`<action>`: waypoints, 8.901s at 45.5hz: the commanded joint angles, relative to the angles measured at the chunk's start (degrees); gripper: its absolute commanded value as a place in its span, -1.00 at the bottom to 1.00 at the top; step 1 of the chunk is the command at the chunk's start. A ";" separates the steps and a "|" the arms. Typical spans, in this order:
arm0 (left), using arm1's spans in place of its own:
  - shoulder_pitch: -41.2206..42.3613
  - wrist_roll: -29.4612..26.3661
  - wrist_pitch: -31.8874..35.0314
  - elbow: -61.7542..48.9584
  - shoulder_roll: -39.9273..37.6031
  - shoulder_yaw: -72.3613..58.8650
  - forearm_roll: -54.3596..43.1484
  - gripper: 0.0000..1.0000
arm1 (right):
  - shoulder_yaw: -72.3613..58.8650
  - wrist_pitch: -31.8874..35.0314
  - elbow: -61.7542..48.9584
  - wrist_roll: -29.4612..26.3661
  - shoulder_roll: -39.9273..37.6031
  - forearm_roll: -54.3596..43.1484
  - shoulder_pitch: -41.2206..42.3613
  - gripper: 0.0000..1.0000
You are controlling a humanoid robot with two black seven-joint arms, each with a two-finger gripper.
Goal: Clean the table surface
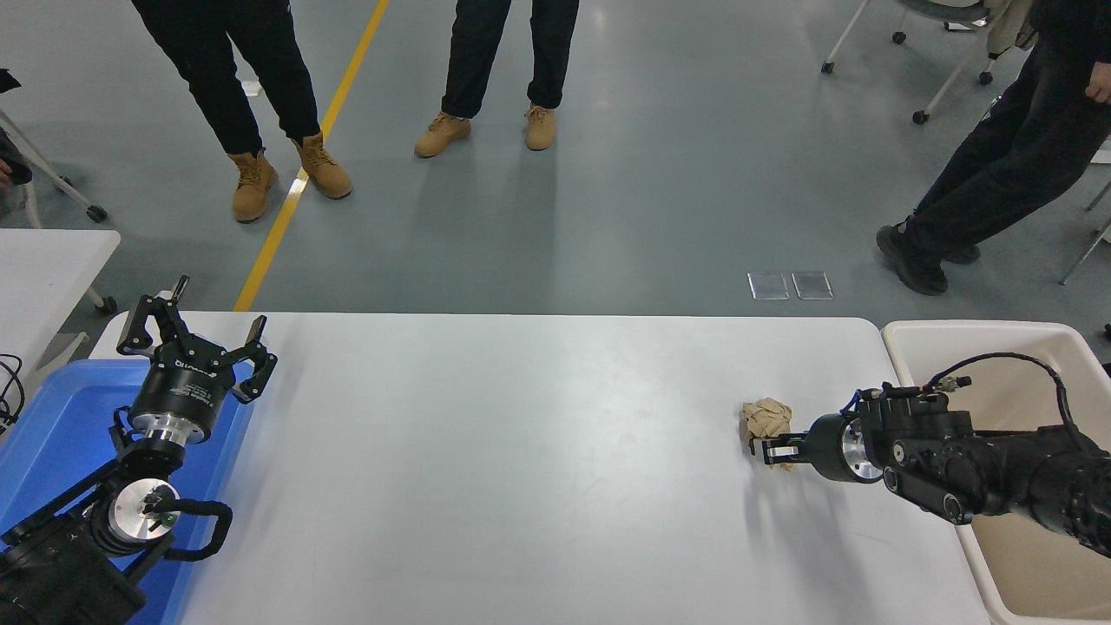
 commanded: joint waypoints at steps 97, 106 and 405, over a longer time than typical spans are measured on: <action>0.00 0.00 0.00 0.00 0.00 0.00 -0.01 0.98 | 24.34 13.44 3.59 6.02 -38.05 41.63 1.52 -1.00; 0.00 0.00 0.00 0.00 0.00 0.00 -0.01 0.98 | 24.16 13.53 -4.76 5.76 -35.68 43.39 -2.35 -1.00; 0.00 0.00 0.00 0.00 0.00 0.00 -0.01 0.98 | 66.26 2.11 18.61 8.66 -16.52 61.41 -24.76 0.97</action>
